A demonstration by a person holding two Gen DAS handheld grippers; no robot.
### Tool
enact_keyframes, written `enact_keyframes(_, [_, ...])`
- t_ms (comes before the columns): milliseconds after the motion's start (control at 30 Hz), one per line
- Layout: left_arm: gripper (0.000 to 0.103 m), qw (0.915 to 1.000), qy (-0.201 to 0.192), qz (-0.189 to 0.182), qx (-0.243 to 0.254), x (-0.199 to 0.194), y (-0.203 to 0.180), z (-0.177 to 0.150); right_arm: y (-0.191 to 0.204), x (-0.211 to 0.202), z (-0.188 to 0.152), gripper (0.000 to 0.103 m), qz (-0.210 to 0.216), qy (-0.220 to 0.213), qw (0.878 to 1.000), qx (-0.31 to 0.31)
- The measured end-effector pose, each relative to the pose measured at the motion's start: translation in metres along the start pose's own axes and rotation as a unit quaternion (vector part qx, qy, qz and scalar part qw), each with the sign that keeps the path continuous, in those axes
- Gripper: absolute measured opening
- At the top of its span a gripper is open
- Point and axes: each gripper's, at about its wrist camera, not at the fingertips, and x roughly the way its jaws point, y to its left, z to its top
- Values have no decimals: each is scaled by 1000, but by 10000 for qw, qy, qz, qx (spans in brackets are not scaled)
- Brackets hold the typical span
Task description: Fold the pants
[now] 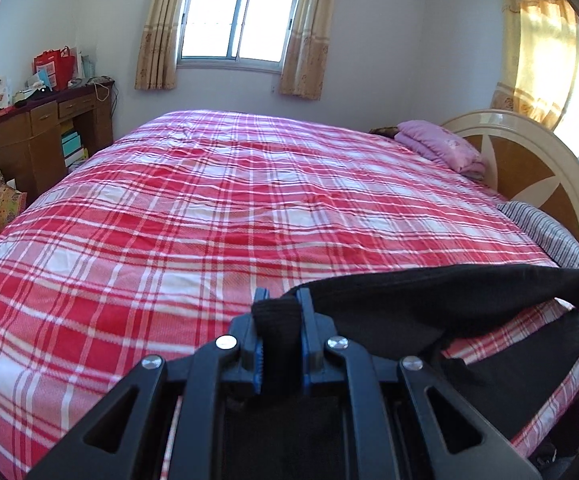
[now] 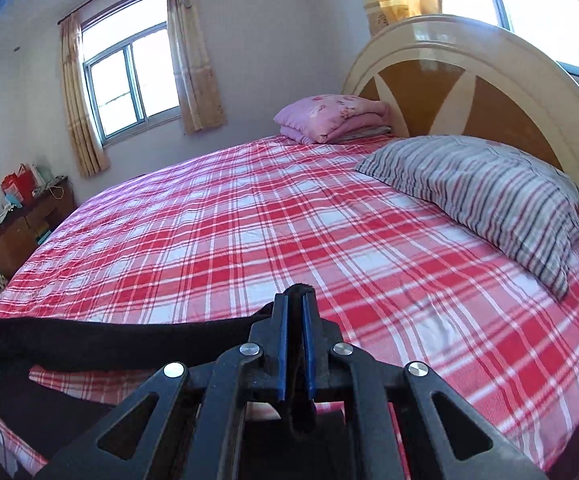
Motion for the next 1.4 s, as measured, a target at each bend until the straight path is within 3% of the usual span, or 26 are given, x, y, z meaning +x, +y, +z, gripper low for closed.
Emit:
enact_keyframes(267, [14, 9993, 211, -251, 196, -17, 2, -53, -30, -26, -51, 1, -107, 290, 9988, 370])
enact_keyframes(367, [15, 9985, 345, -138, 390, -15, 2, -75, -37, -27, -72, 1, -181, 506, 9977, 423])
enact_keyframes(567, [36, 9984, 329, -46, 461, -29, 16, -96, -38, -36, -90, 2, -225, 797, 9954, 478])
enact_keyframes(633, [60, 9984, 240, 59, 501, -37, 21, -99, -33, -42, -91, 2, -322, 838, 9953, 368])
enact_keyframes(667, [64, 9984, 197, 108, 525, -41, 23, -100, -31, -44, -91, 3, -442, 829, 9951, 319])
enact_keyframes(800, [74, 9972, 204, 273, 668, -53, 34, -107, -20, -62, -86, 3, -711, 698, 9949, 183])
enact_keyframes(933, [74, 9964, 159, 577, 594, -65, 50, -113, 11, -79, -77, 3, -731, 466, 9960, -211])
enact_keyframes(967, [74, 9960, 151, 671, 566, -67, 55, -113, 19, -80, -76, 6, -643, 439, 9966, -285])
enact_keyframes(1033, [74, 9942, 194, 946, 475, -68, 66, -114, 47, -80, -72, 30, -299, 420, 9972, -535])
enact_keyframes(1067, [74, 9939, 200, 1011, 405, -69, 70, -114, 60, -79, -72, 61, -131, 422, 9970, -641])
enact_keyframes(1100, [74, 9942, 189, 1008, 333, -70, 73, -114, 73, -79, -73, 70, 57, 416, 9964, -742])
enact_keyframes(1233, [74, 9972, 186, 719, 91, -71, 68, -111, 153, -69, -89, 70, 736, 605, 9822, -1621])
enact_keyframes(1300, [73, 9984, 219, 523, 62, -65, 58, -107, 201, -59, -105, 70, 1110, 725, 9662, -2210])
enact_keyframes(1400, [56, 9983, 443, 312, 214, -48, 35, -100, 262, -41, -130, 70, 1604, 973, 9403, -2839])
